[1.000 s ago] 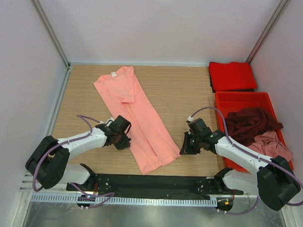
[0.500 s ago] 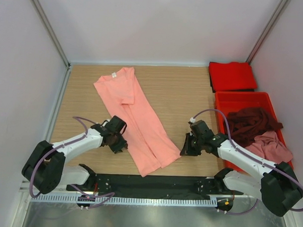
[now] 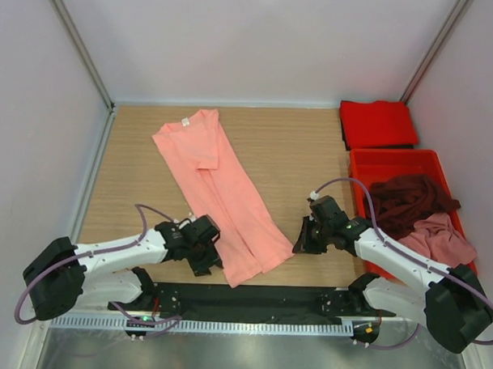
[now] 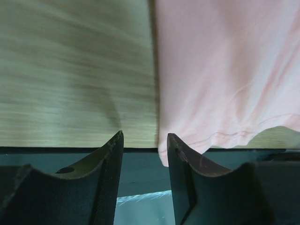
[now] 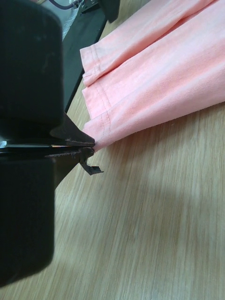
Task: Fold and stack the t-shirts
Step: Fold the tshirt
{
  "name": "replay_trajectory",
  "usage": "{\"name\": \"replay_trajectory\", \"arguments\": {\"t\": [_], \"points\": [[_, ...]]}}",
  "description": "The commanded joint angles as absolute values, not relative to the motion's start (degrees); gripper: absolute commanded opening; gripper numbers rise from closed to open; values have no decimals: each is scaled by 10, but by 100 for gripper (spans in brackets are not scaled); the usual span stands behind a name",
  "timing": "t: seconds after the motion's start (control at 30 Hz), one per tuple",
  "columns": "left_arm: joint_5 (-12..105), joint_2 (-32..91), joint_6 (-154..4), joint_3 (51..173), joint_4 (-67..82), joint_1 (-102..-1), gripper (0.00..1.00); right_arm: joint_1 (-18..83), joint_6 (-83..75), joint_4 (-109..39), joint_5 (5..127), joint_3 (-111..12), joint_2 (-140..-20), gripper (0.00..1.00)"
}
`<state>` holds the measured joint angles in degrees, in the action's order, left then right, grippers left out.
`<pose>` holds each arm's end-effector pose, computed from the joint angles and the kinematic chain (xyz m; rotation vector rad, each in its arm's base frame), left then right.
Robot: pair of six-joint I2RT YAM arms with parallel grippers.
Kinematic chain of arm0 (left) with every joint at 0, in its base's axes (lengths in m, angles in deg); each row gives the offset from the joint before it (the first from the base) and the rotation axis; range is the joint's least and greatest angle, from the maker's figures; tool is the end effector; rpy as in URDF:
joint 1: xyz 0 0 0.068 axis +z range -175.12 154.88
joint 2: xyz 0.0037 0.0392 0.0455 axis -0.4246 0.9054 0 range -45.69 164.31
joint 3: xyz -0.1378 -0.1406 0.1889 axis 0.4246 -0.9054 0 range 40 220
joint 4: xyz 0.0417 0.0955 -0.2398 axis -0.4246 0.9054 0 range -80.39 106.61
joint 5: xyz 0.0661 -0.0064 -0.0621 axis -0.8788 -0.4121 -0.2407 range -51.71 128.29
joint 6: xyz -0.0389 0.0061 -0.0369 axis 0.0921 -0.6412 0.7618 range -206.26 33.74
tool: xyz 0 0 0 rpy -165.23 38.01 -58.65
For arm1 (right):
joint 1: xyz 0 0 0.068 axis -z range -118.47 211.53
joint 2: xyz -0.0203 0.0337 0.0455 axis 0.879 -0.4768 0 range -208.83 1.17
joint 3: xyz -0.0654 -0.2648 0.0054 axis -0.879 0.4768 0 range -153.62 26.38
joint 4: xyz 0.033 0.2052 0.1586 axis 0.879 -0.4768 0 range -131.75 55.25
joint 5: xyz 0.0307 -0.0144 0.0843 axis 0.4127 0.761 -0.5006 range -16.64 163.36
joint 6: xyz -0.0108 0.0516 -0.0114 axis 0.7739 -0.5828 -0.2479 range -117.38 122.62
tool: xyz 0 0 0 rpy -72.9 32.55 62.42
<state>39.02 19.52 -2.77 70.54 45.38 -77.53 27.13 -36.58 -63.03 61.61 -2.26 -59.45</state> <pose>0.1104 -0.1442 0.1599 -0.7970 2.8783 -0.4844 0.1477 0.1099 0.1701 0.0407 2.7704 0.6689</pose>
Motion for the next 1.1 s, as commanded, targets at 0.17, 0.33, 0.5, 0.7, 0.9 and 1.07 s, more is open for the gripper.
{"name": "replay_trajectory", "arguments": {"t": [0.17, 0.33, 0.5, 0.7, 0.9, 1.07], "points": [[386, 237, 98, 697, 375, -852, 43, 269, -371, -628, 615, -25, -582, 1], [377, 272, 108, 711, 359, -876, 41, 268, -374, -627, 615, -20, -580, 1], [375, 295, 126, 715, 376, -902, 36, 269, -373, -630, 615, -21, -576, 1], [353, 295, 155, 720, 413, -938, 35, 268, -371, -634, 614, -21, -572, 1], [327, 286, 158, 750, 489, -952, 34, 269, -372, -633, 614, -20, -570, 1], [315, 288, 173, 758, 497, -966, 33, 268, -375, -630, 610, -19, -568, 1]]}}
